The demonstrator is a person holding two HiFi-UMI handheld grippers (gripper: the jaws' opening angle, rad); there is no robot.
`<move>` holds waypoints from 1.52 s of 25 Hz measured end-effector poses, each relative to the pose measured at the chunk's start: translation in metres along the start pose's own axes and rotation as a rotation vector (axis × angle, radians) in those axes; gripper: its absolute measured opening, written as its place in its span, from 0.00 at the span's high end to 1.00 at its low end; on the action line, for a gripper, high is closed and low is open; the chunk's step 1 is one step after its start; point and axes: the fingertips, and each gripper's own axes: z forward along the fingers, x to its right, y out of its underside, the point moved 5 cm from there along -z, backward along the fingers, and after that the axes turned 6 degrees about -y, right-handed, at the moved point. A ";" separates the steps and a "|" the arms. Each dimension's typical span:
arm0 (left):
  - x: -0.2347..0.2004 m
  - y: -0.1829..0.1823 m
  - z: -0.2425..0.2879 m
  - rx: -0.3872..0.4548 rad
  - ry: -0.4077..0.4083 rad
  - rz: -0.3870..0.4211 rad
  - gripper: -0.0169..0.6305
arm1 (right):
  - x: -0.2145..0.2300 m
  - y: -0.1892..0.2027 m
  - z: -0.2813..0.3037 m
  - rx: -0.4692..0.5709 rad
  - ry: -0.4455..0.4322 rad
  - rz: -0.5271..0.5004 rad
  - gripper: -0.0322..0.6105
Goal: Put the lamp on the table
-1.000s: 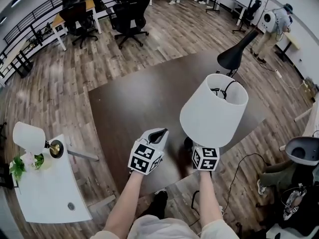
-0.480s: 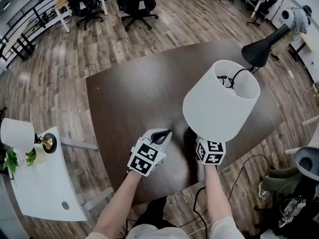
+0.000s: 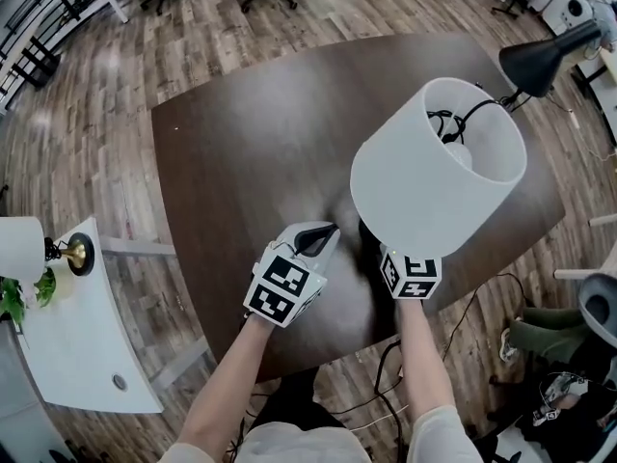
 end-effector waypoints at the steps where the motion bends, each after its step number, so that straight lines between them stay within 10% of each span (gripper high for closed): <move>1: 0.001 0.002 0.001 0.002 0.000 -0.005 0.97 | 0.000 0.002 -0.001 0.005 0.001 -0.007 0.71; 38: 0.025 0.030 -0.008 0.041 -0.007 -0.122 0.97 | -0.023 0.022 -0.007 0.035 0.049 -0.112 0.65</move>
